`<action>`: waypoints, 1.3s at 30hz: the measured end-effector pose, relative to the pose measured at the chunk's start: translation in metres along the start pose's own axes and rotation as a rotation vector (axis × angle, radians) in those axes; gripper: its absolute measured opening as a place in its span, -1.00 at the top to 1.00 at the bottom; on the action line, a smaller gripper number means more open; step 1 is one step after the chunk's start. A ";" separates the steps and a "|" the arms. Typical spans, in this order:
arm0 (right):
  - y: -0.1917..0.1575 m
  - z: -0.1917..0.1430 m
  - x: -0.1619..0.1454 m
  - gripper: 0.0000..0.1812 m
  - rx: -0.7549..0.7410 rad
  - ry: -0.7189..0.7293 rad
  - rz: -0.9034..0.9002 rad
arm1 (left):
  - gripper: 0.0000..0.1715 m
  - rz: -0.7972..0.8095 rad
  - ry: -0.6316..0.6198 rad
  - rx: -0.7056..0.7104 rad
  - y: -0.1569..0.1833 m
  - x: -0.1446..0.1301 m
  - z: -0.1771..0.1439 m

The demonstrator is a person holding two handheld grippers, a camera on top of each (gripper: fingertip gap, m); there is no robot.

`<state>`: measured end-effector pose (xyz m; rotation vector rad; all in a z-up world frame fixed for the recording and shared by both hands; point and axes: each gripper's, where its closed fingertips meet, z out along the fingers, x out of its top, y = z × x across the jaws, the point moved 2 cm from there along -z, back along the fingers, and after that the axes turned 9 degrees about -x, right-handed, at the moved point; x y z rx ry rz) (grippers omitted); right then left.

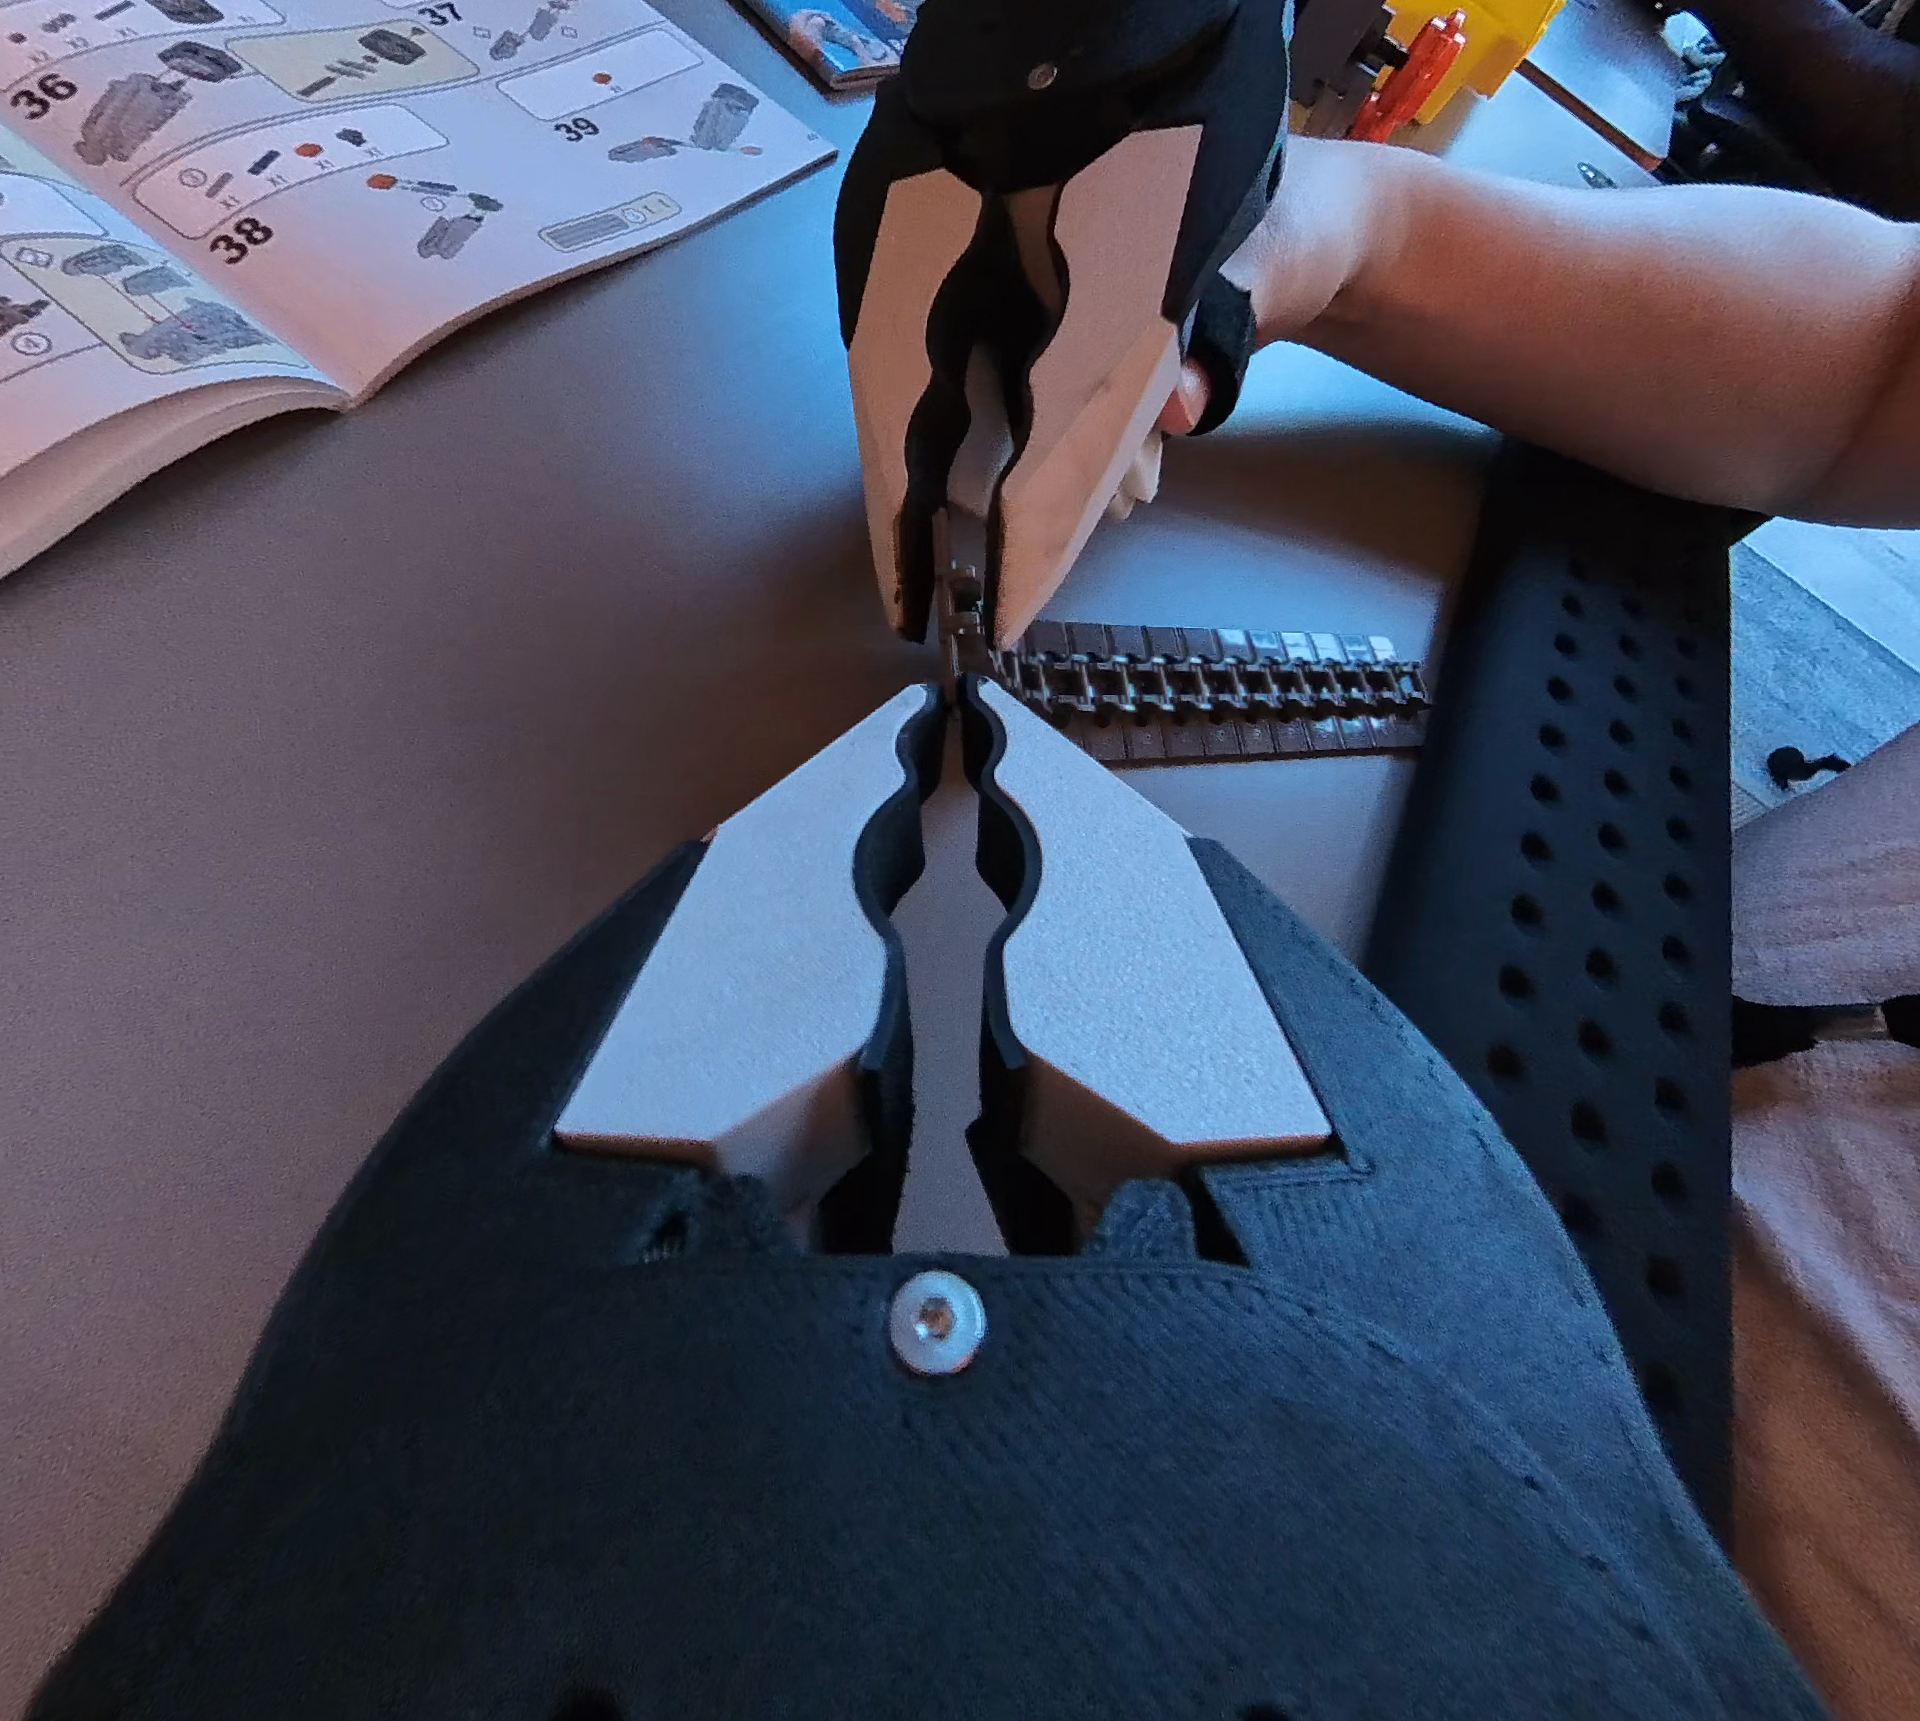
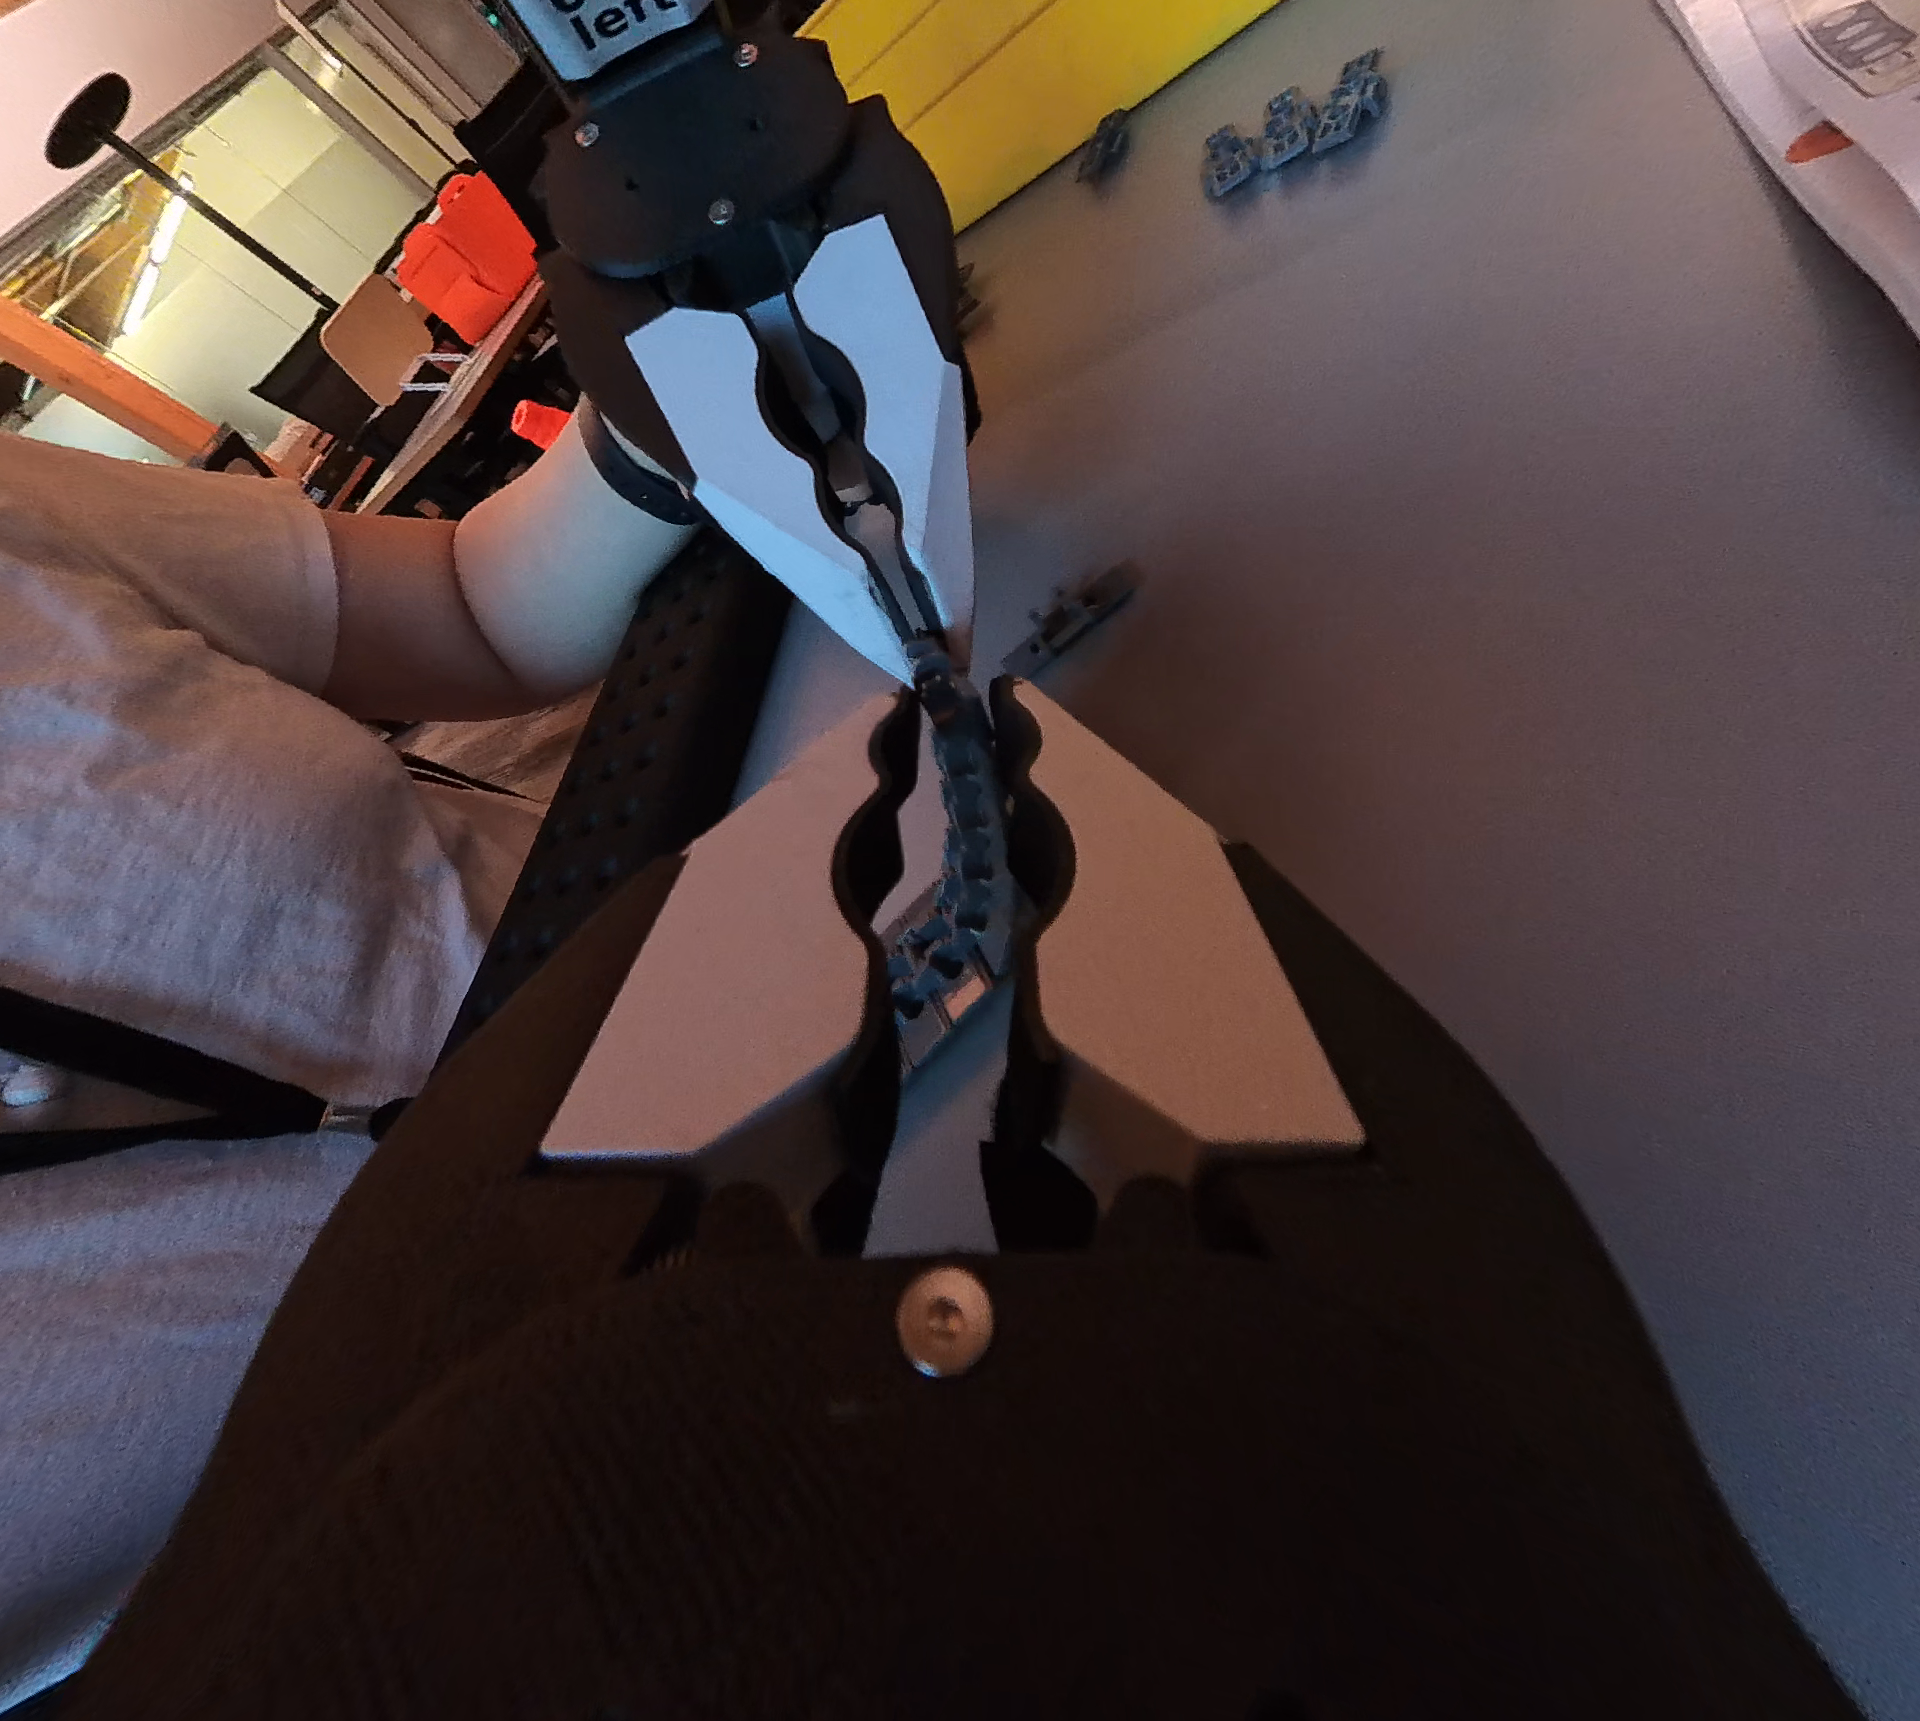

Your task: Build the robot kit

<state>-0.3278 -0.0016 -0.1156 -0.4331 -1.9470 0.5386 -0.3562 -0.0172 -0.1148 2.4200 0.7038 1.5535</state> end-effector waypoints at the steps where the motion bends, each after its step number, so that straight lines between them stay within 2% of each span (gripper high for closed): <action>1: 0.000 0.000 0.000 0.87 -0.002 -0.001 0.004 | 0.99 -0.001 0.004 0.005 -0.001 0.000 0.000; 7: 0.003 0.001 0.007 0.84 0.024 0.042 0.109 | 0.99 0.021 0.026 0.054 -0.005 0.006 -0.005; 14: 0.002 0.002 0.006 0.78 0.030 0.040 0.108 | 0.99 -0.005 0.056 0.038 -0.004 0.007 -0.005; 19: 0.002 0.001 0.007 0.85 0.045 0.046 0.128 | 0.99 0.004 0.072 0.042 -0.003 0.009 -0.006; 35: 0.002 0.000 0.007 0.85 0.075 0.043 0.176 | 0.99 0.002 0.087 0.045 -0.002 0.010 -0.007; 39: 0.002 -0.002 0.010 0.74 0.091 0.069 0.198 | 0.99 -0.009 0.095 0.035 -0.001 0.010 -0.008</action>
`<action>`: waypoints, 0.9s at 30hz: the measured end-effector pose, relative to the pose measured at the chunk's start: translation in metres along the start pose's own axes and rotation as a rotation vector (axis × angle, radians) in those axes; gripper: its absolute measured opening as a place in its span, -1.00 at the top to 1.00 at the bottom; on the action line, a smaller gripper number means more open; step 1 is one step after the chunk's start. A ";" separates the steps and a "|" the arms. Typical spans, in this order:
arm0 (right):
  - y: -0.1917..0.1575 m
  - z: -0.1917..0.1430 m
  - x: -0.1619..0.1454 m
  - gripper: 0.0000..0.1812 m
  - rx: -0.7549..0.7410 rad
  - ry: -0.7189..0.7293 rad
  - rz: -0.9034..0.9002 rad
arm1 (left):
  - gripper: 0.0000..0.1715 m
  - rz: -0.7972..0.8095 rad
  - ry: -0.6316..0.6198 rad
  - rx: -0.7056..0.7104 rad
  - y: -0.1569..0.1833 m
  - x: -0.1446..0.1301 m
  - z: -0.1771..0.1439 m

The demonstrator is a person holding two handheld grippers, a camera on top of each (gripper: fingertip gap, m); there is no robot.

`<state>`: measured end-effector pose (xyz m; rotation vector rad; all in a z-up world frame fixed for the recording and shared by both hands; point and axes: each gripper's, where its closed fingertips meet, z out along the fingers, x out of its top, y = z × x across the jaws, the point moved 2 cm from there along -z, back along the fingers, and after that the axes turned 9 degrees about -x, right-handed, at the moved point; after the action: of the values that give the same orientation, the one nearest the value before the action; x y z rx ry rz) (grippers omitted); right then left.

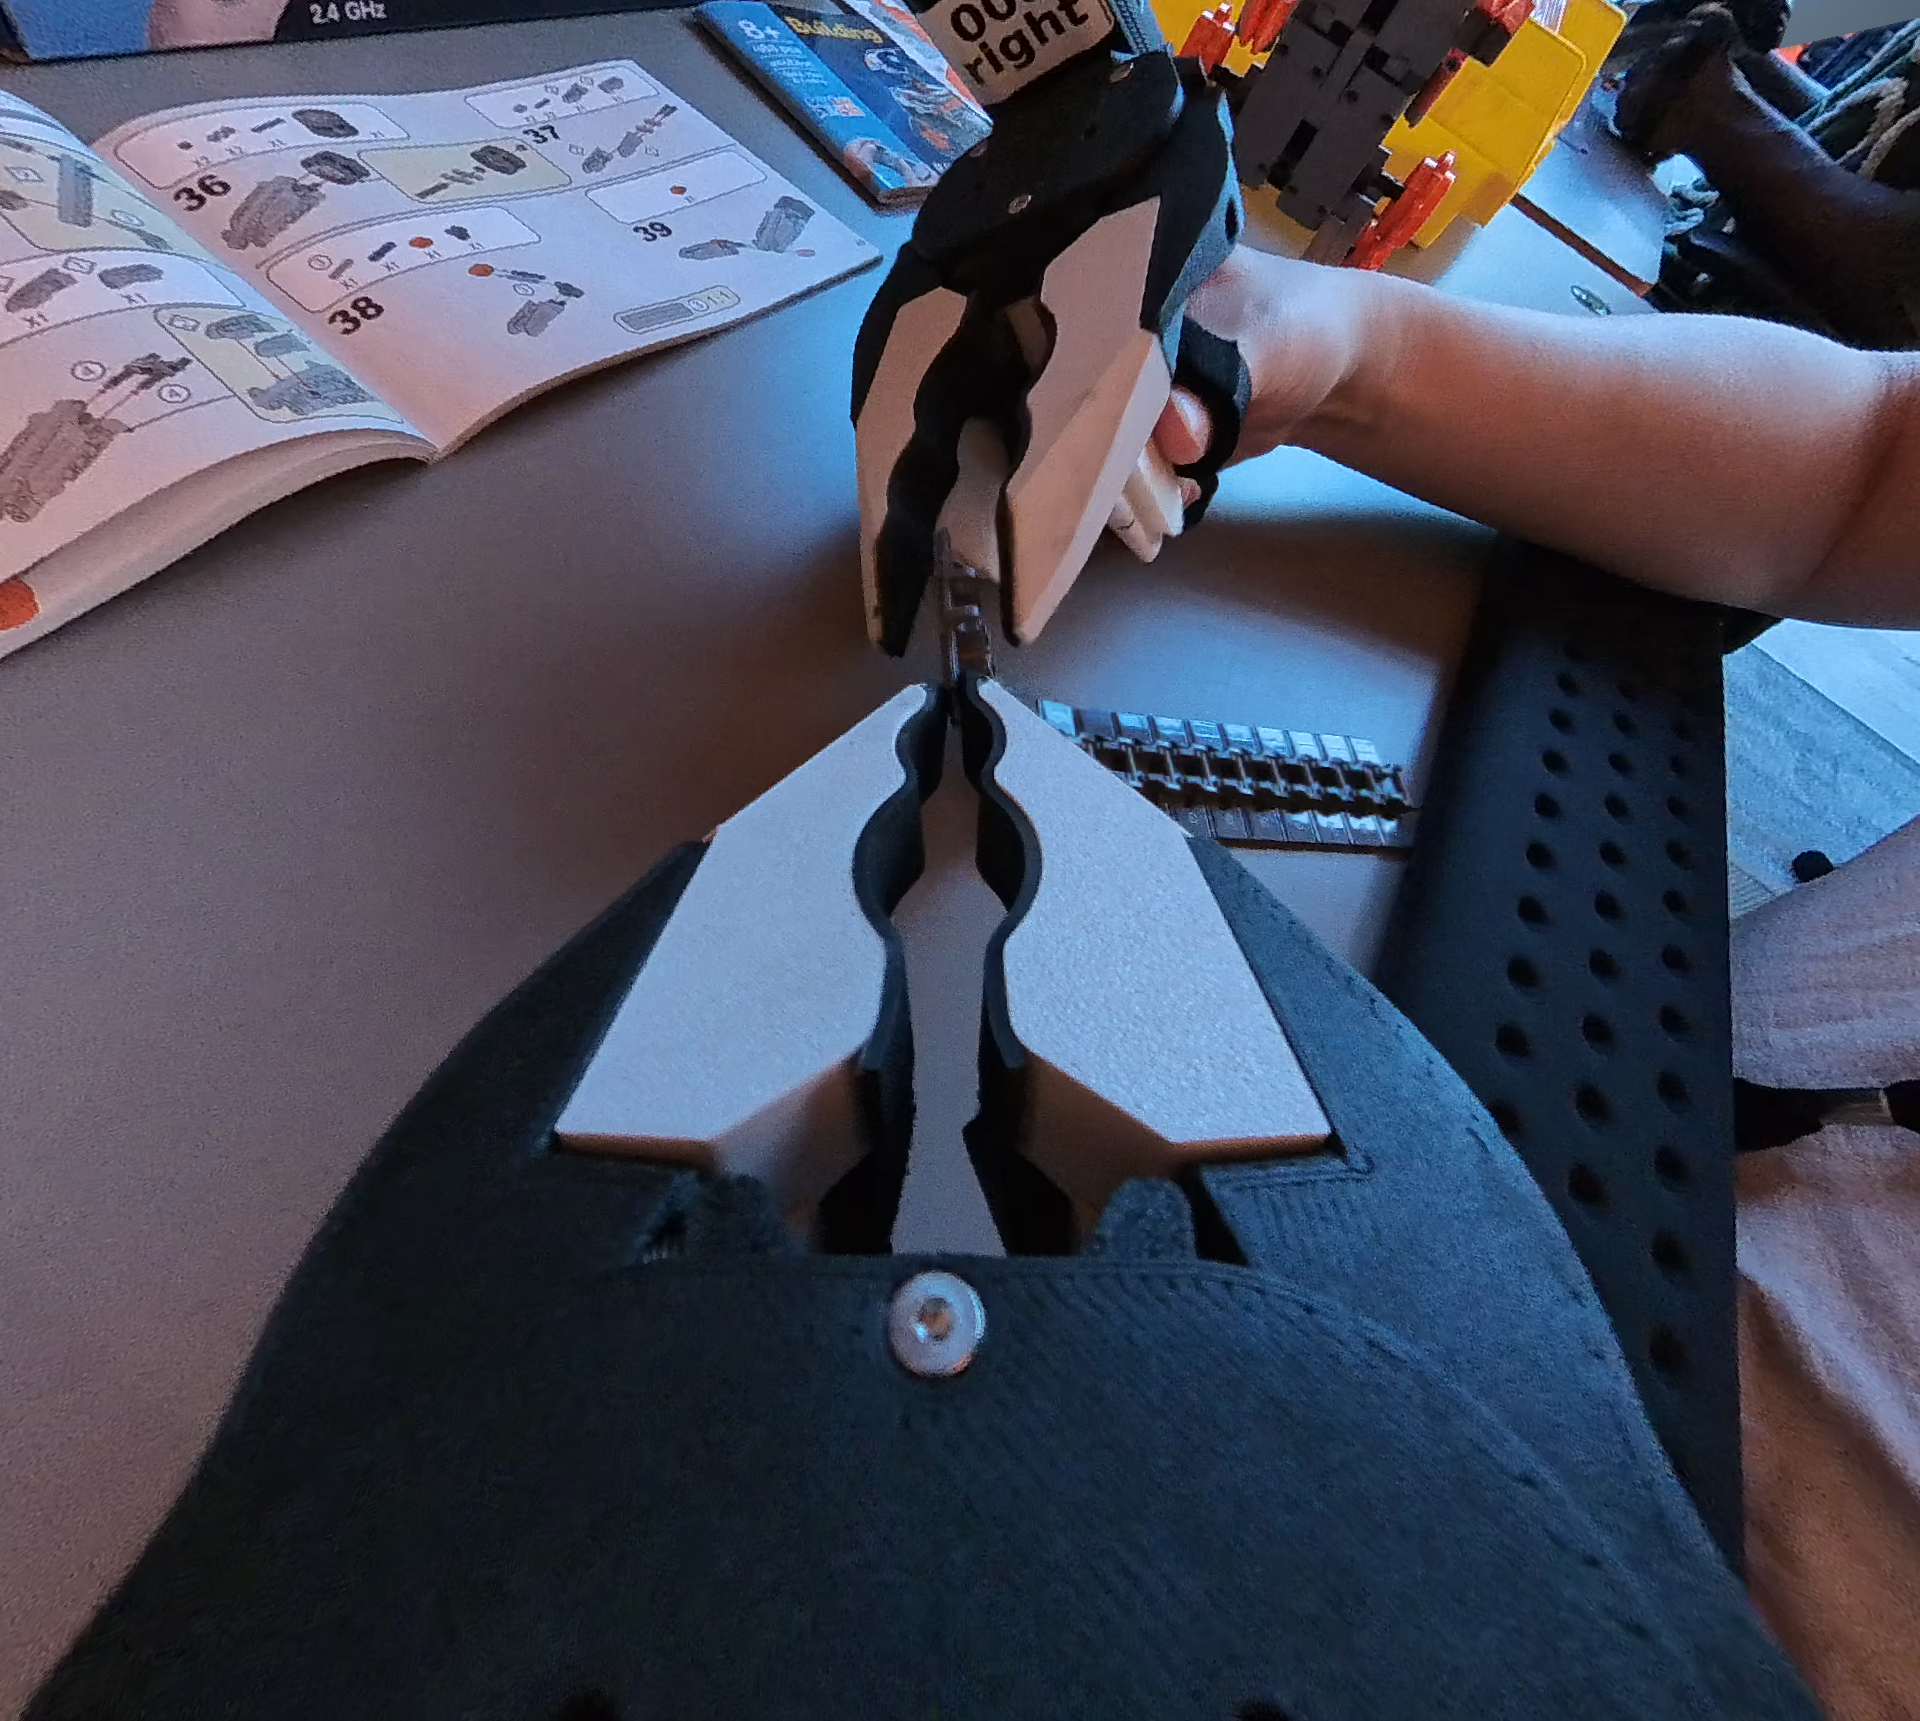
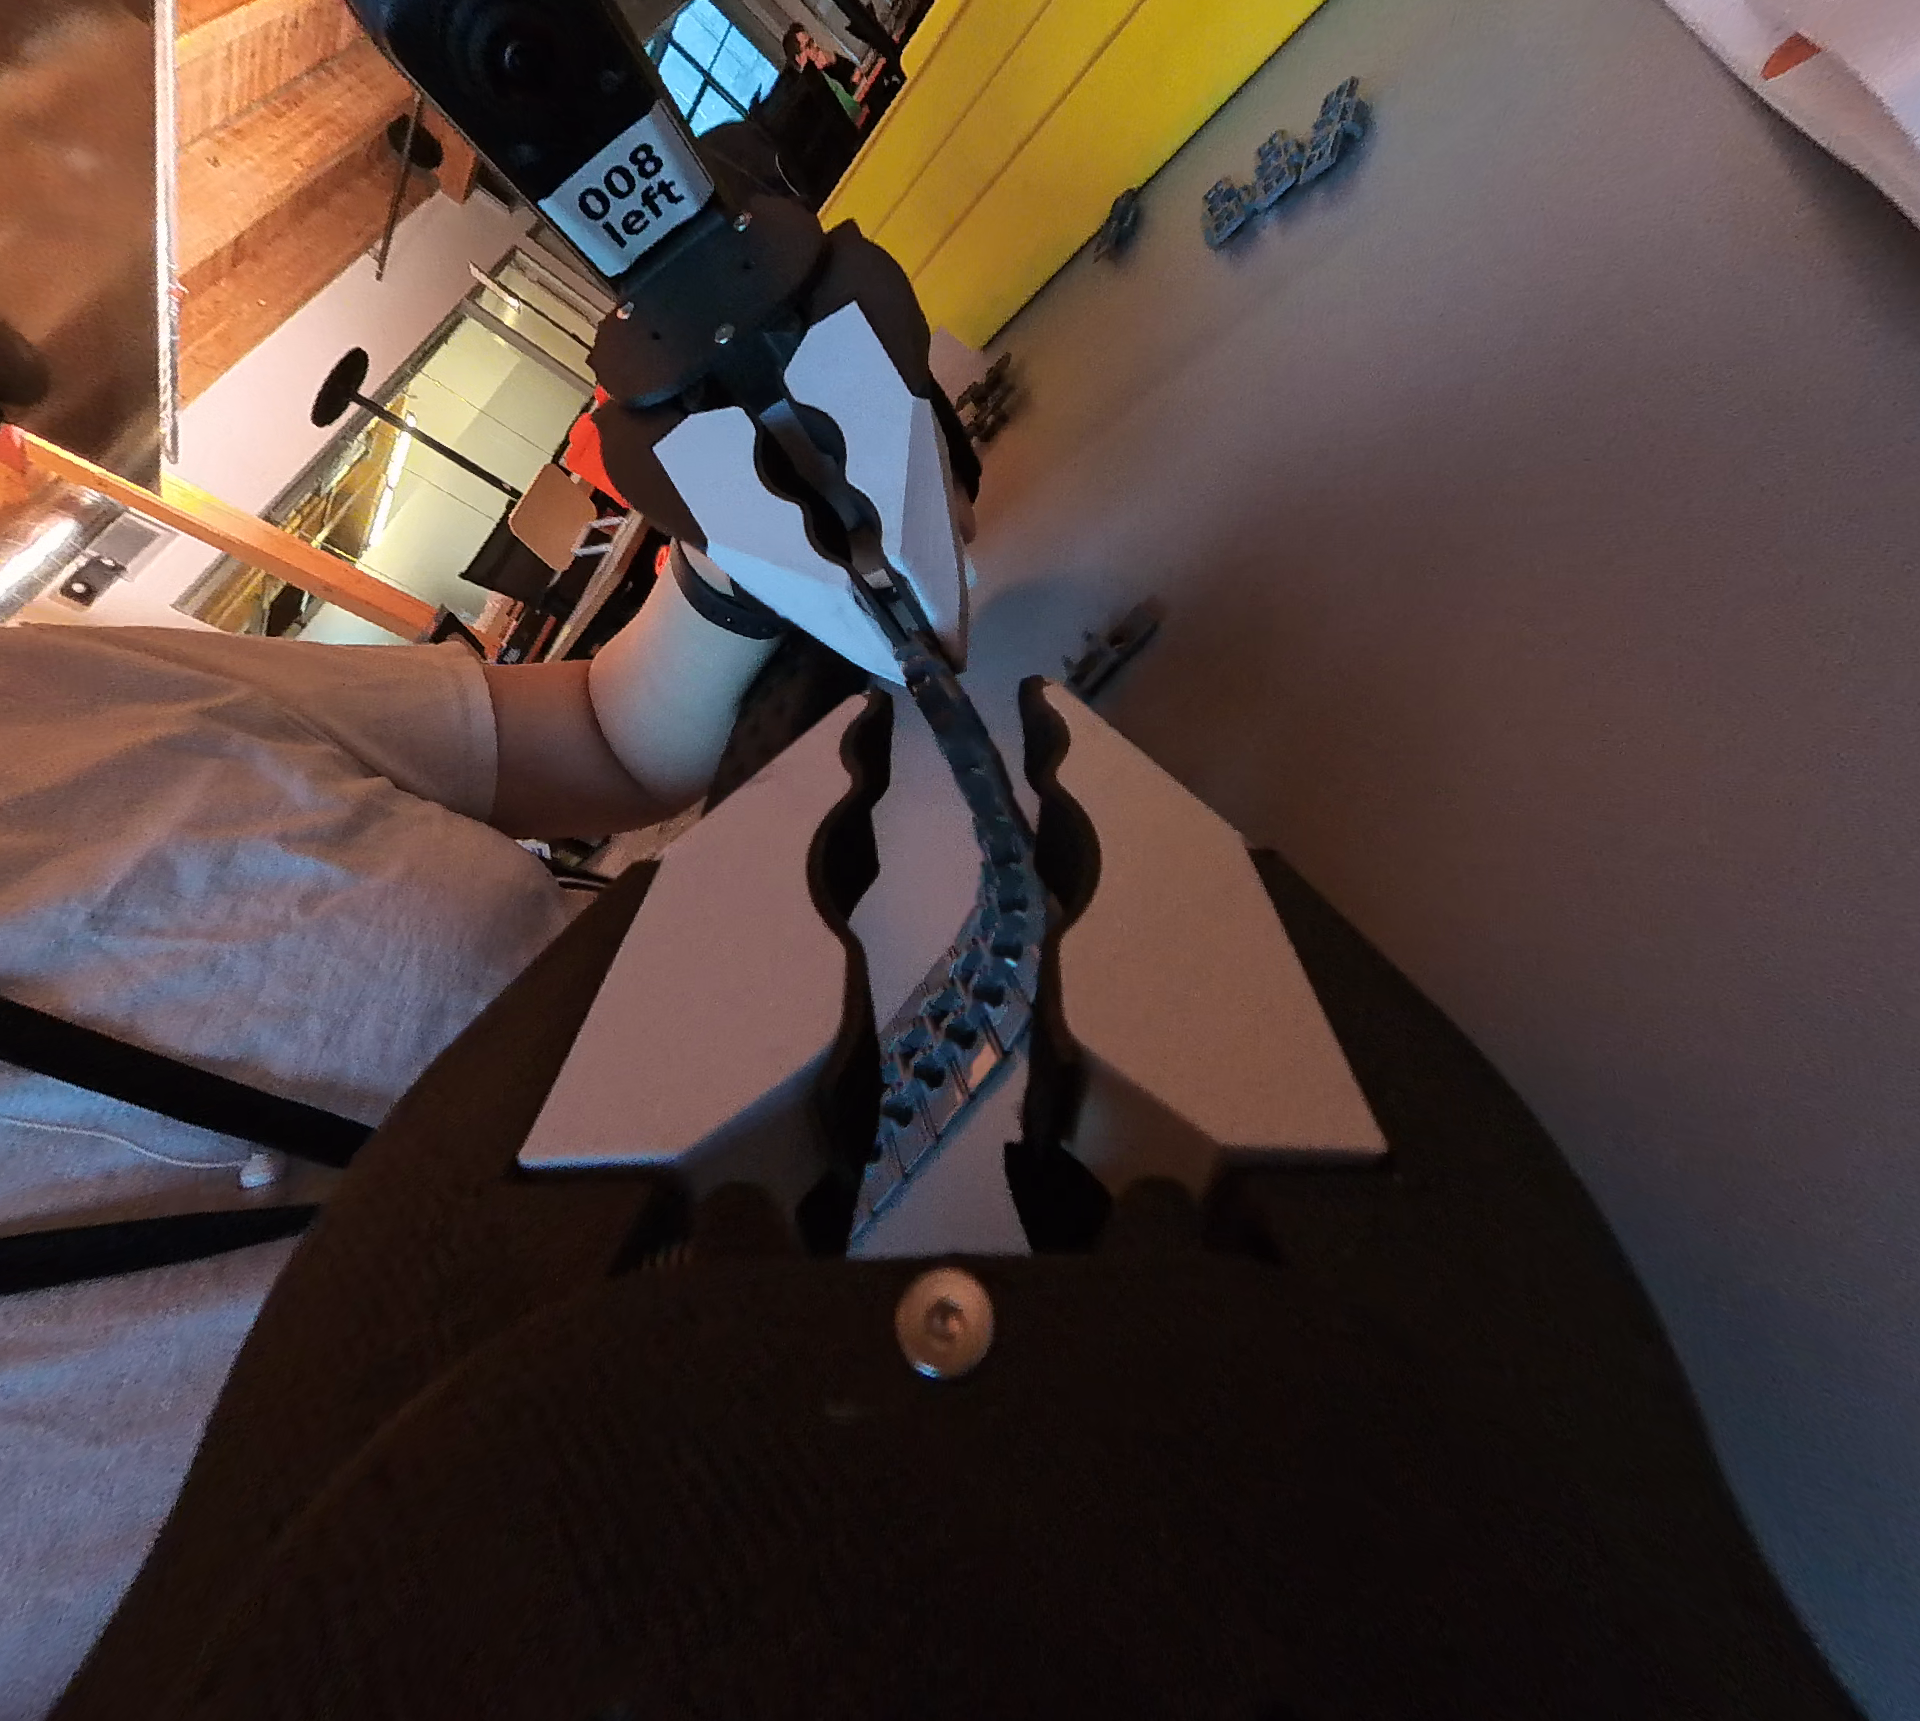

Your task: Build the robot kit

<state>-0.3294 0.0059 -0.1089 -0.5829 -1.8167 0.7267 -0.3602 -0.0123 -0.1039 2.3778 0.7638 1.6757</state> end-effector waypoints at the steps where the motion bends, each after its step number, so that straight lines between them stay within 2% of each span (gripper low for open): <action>1: 0.000 -0.001 0.001 0.74 0.004 0.005 0.001 | 0.99 -0.004 0.001 -0.001 0.000 0.000 0.000; 9: -0.005 0.006 -0.011 0.75 -0.001 -0.071 -0.055 | 0.99 -0.013 0.016 -0.012 0.001 0.001 -0.002; 17: -0.006 0.003 -0.006 0.85 0.037 -0.035 -0.013 | 0.99 -0.015 0.035 -0.020 0.002 0.003 -0.003; 24: -0.007 0.003 -0.005 0.84 0.050 -0.026 0.005 | 0.99 -0.009 0.034 -0.016 0.002 0.003 -0.003; 27: -0.012 0.001 -0.003 0.77 0.071 0.005 -0.044 | 0.99 0.004 0.052 -0.019 0.004 0.006 -0.004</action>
<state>-0.3297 -0.0044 -0.1020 -0.4965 -1.7861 0.7561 -0.3610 -0.0140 -0.0955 2.3334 0.7473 1.7447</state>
